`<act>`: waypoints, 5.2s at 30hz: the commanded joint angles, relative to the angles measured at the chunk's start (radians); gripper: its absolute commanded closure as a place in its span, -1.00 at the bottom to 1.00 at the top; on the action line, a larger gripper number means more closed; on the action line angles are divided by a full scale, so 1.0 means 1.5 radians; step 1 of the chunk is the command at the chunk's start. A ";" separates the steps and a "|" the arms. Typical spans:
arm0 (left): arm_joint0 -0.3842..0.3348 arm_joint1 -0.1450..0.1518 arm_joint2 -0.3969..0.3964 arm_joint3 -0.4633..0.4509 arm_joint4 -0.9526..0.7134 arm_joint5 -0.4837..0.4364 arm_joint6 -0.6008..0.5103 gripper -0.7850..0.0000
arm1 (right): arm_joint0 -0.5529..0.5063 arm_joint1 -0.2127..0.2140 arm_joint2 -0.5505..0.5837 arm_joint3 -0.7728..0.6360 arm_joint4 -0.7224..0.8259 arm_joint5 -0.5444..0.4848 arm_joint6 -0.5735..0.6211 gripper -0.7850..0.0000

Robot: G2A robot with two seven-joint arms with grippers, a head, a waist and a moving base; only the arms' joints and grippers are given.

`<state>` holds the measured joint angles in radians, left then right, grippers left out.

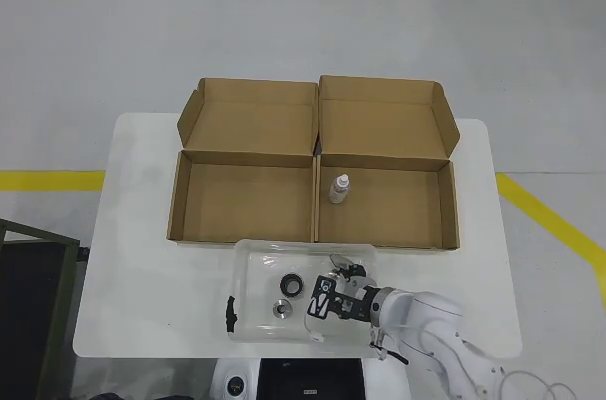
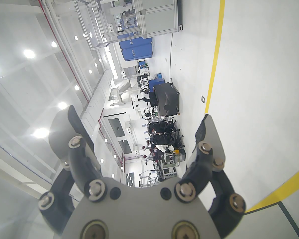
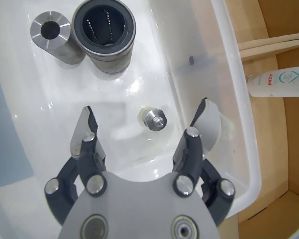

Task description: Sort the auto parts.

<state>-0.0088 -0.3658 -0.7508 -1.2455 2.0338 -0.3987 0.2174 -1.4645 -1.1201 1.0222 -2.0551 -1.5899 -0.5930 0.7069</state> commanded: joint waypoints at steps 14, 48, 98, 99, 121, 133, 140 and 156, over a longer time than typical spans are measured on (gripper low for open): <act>0.000 0.000 0.000 0.000 0.000 0.000 0.000 -1.00 | 0.028 -0.007 -0.031 0.014 -0.030 0.037 0.062 0.18; 0.000 0.000 0.000 0.000 0.000 0.000 0.000 -1.00 | -0.038 0.013 0.071 -0.022 0.095 -0.039 -0.161 1.00; 0.000 0.000 0.000 0.000 0.000 0.000 0.000 -1.00 | -0.045 0.025 0.181 0.028 0.375 -0.119 -0.515 1.00; 0.000 0.000 0.000 0.000 0.000 0.000 0.000 -1.00 | -0.046 0.025 0.182 0.027 0.371 -0.112 -0.513 1.00; 0.000 0.000 0.000 0.000 0.000 0.000 0.000 -1.00 | 0.008 0.024 0.191 0.051 0.280 0.036 -0.350 1.00; 0.000 0.000 0.000 0.000 0.000 0.000 0.000 -1.00 | 0.084 0.019 0.162 0.100 0.219 0.096 -0.216 1.00; 0.000 0.000 0.000 0.000 0.000 0.000 0.000 -1.00 | 0.136 0.012 0.126 0.154 0.213 0.113 -0.168 1.00; 0.000 0.000 0.000 0.000 0.000 0.000 0.000 -1.00 | 0.215 -0.004 0.065 0.248 0.198 0.139 -0.105 0.87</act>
<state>-0.0088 -0.3658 -0.7508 -1.2455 2.0338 -0.3987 0.2174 -1.1489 -1.1241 1.1265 -1.6896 -1.2913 -0.3871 0.5448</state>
